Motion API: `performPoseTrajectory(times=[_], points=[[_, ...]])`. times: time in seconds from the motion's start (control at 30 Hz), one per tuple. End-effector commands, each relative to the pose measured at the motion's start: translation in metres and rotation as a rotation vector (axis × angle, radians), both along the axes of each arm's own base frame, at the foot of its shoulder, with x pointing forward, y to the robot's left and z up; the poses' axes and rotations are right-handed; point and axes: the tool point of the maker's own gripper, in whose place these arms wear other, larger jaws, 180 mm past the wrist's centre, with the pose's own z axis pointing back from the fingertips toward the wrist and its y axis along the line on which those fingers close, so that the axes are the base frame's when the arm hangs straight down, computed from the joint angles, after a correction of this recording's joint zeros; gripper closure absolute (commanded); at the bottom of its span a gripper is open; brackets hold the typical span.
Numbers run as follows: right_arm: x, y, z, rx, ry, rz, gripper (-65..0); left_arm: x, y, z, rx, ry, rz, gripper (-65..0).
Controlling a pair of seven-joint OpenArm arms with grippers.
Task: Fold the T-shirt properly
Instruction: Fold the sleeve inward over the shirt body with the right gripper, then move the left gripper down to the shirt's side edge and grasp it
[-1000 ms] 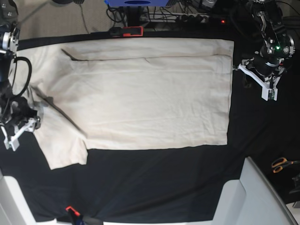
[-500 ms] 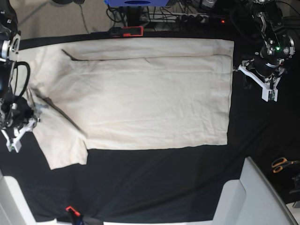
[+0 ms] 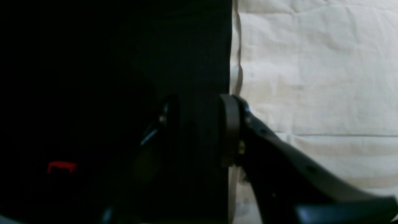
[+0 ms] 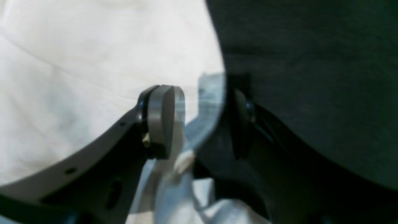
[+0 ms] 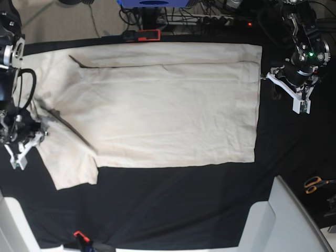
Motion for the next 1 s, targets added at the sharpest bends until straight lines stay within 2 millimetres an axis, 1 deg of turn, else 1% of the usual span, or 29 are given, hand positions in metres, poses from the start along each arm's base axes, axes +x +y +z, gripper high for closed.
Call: performPoseTrajectory(times=[0.0, 0.07, 0.1, 0.13, 0.2, 0.27, 0.3, 0.33, 0.37, 0.43, 0.5, 0.6, 0.67, 0.8, 0.97], points=[[0.010, -0.012, 0.011, -0.014, -0.026, -0.013, -26.6, 0.007, 0.003, 0.010, 0.012, -0.039, -0.008, -20.7], [0.006, -0.011, 0.006, -0.007, -0.013, -0.018, -26.4, 0.007, 0.004, 0.011, 0.013, -0.040, -0.005, -20.7], [0.005, -0.011, 0.006, -0.006, -0.012, -0.019, -25.4, 0.007, 0.004, 0.011, 0.013, -0.040, -0.005, -20.7], [0.006, -0.011, 0.006, -0.006, -0.013, -0.019, -22.8, 0.007, 0.004, 0.011, 0.013, -0.040, -0.005, -20.7], [0.006, -0.011, 0.006, -0.006, -0.013, -0.019, -14.9, 0.007, 0.004, 0.011, 0.013, -0.040, -0.005, -20.7], [0.005, -0.011, 0.006, -0.006, -0.012, -0.019, -4.8, 0.008, 0.004, 0.011, 0.013, -0.041, -0.005, -20.7], [0.005, -0.011, 0.006, -0.006, -0.010, -0.018, -1.2, 0.008, 0.004, 0.011, 0.013, -0.041, -0.005, -20.7], [0.005, -0.011, 0.006, -0.006, -0.009, -0.018, 0.0, 0.008, 0.004, 0.011, 0.013, -0.043, -0.005, -20.7], [0.005, -0.011, 0.006, -0.006, -0.009, -0.018, -0.2, 0.012, 0.003, 0.013, 0.012, -0.050, -0.008, -20.7], [0.005, -0.011, 0.006, -0.006, -0.010, -0.017, -0.2, 0.025, 0.003, 0.019, 0.007, -0.079, -0.003, -20.7], [0.005, -0.011, 0.006, -0.007, -0.011, -0.016, -0.2, 0.036, 0.005, 0.017, -0.010, -0.087, 0.007, -21.4], [0.005, -0.011, 0.006, -0.009, -0.014, -0.016, -0.2, 0.061, 0.007, 0.017, -0.041, -0.113, 0.029, -21.7], [0.005, -0.012, 0.006, -0.010, -0.014, -0.016, -0.2, 0.081, 0.014, 0.016, -0.035, -0.109, 0.037, -21.9], [0.005, -0.014, 0.007, -0.013, -0.014, -0.018, -0.2, 0.115, 0.015, 0.005, -0.042, -0.072, 0.052, -22.1], [0.005, -0.016, 0.008, -0.017, -0.015, -0.018, -0.2, 0.150, 0.006, -0.006, -0.125, -0.049, 0.065, -28.8]])
